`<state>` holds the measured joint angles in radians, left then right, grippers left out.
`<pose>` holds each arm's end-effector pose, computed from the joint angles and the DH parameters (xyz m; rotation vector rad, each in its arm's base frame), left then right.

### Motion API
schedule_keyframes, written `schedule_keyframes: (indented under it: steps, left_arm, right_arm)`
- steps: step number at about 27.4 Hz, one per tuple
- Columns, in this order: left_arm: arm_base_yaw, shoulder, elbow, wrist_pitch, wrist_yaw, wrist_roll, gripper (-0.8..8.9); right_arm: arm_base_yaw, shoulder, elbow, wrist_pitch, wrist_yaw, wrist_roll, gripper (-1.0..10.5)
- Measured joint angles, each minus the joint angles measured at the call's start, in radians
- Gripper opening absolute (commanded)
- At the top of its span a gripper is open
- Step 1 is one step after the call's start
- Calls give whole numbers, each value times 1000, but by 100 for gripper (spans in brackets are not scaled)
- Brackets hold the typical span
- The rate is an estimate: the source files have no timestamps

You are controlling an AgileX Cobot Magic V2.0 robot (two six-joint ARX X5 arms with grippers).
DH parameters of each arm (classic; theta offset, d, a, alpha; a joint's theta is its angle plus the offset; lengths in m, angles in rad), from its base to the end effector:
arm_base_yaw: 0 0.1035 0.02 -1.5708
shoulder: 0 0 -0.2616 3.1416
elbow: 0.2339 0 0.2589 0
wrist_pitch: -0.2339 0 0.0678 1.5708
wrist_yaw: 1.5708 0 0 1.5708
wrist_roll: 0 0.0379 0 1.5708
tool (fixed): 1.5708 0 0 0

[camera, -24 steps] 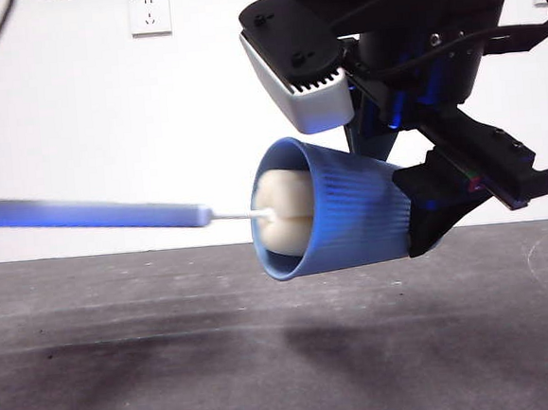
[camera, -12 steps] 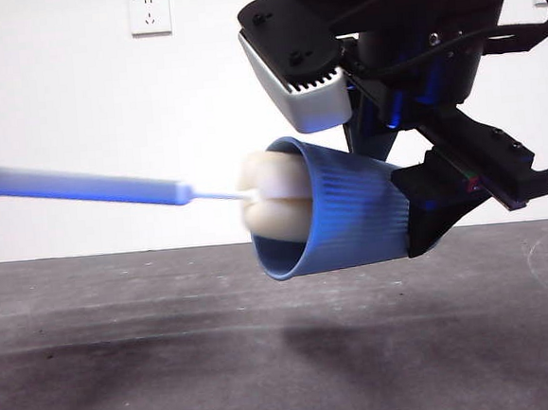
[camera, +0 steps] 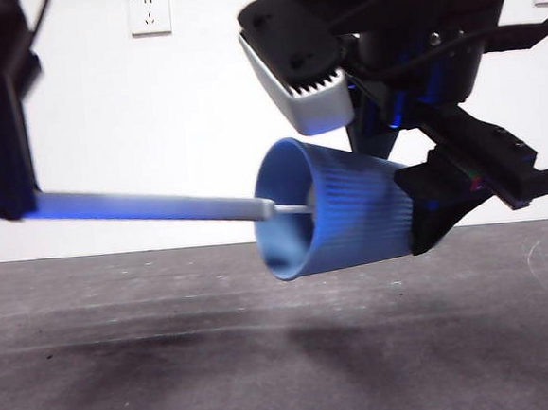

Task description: Pick up the cup brush,pick up the cup,insert the brush into the cup,clean the cup,put the cup brush back,put the cup back to the fixed position on the table

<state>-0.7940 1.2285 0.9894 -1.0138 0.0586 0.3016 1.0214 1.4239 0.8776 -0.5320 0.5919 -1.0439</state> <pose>0.1555 -0.1614 0.2482 0.7116 1.0937 -0.9217 0.1616 0.2235 0.1953 -1.7560 0.5148 0.7972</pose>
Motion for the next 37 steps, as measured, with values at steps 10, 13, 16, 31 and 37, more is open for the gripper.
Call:
schedule_keyframes:
  steps: [10, 13, 16, 31, 37]
  left_arm:
    - [2, 42, 0, -62, -29, -16, -8]
    - [6, 30, 0, -150, -80, -15, -8]
    - [8, -4, 0, -204, -94, -17, -8]
    - [8, -257, 1, -326, -129, -88, -8]
    - [16, -330, 0, -326, -176, -140, -8]
  right_arm:
    - [9, 0, 0, 3, -5, 17, -13]
    - [13, 0, 0, 2, -5, 21, -13]
    - [13, 0, 0, 0, 8, 27, -12]
    - [12, 0, 0, 1, 16, 50, -12]
    - [11, 0, 0, 3, 40, 69, -12]
